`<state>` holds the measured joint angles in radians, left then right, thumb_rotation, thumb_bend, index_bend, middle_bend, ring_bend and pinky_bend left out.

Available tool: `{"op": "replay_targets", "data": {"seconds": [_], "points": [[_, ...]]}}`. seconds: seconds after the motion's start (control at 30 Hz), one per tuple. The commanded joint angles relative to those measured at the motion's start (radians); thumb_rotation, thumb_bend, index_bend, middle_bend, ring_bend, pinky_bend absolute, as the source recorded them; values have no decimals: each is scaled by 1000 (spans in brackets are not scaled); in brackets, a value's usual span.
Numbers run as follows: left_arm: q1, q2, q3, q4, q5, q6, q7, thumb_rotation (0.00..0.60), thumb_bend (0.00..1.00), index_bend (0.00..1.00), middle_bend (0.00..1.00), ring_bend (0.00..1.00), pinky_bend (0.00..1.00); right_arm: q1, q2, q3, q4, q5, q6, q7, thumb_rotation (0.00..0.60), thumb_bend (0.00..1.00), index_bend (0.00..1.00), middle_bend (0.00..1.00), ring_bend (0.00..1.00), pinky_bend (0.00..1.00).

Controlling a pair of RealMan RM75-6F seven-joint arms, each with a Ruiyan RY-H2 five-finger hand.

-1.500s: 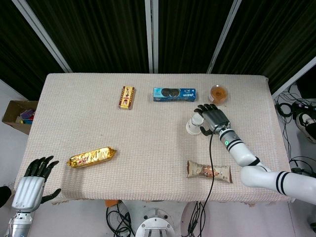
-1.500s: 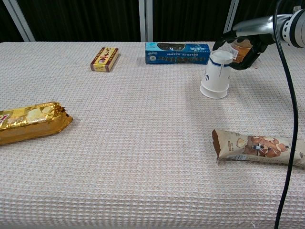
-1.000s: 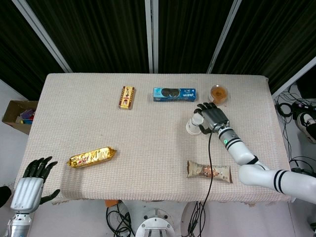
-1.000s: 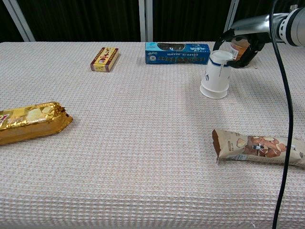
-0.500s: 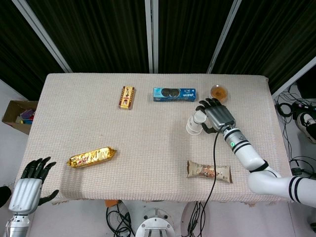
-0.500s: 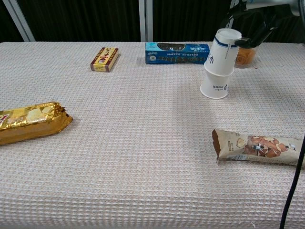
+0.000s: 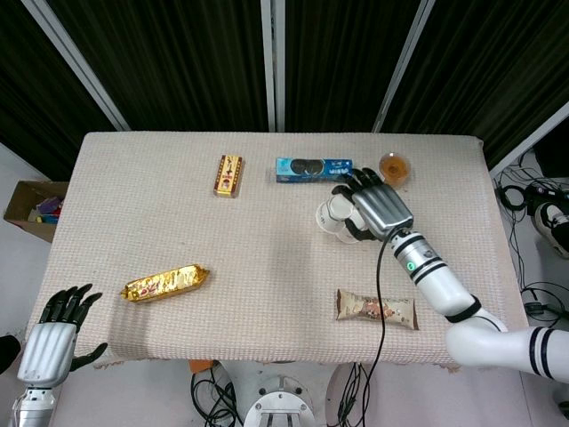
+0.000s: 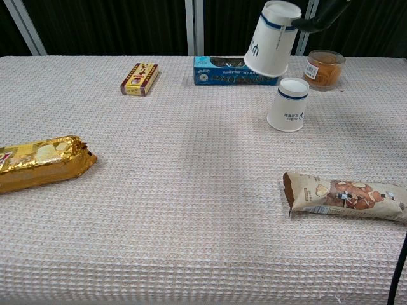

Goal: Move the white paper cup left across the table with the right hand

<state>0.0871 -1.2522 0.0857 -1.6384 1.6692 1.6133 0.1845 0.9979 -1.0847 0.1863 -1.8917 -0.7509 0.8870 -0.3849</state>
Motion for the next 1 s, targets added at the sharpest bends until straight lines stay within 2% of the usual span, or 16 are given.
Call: {"op": "replay_targets", "data": {"seconds": [0.03,0.13,0.33,1.0], "points": [[2,0,-1,8,-11,-4,-9,600,132,202,101,86,125,73,-144,-14,133,91,-43,-56,600,459,297,126,0,0],[2,-1,-3,18,-20,-8,-21,600,131,202,101,86,125,97,-214,-22,208,131,-56,-70,600,459,297,126,0,0],[-2,-9,-6,36,-31,-21,-38,600,132,202,101,86,125,103,-281,-50,298,155,-71,-80,600,458,296,126,0,0],[-5,-19,-5,50,-34,-30,-47,600,131,202,101,86,125,66,-373,-65,430,98,-110,-22,600,444,294,125,0,0]]}}
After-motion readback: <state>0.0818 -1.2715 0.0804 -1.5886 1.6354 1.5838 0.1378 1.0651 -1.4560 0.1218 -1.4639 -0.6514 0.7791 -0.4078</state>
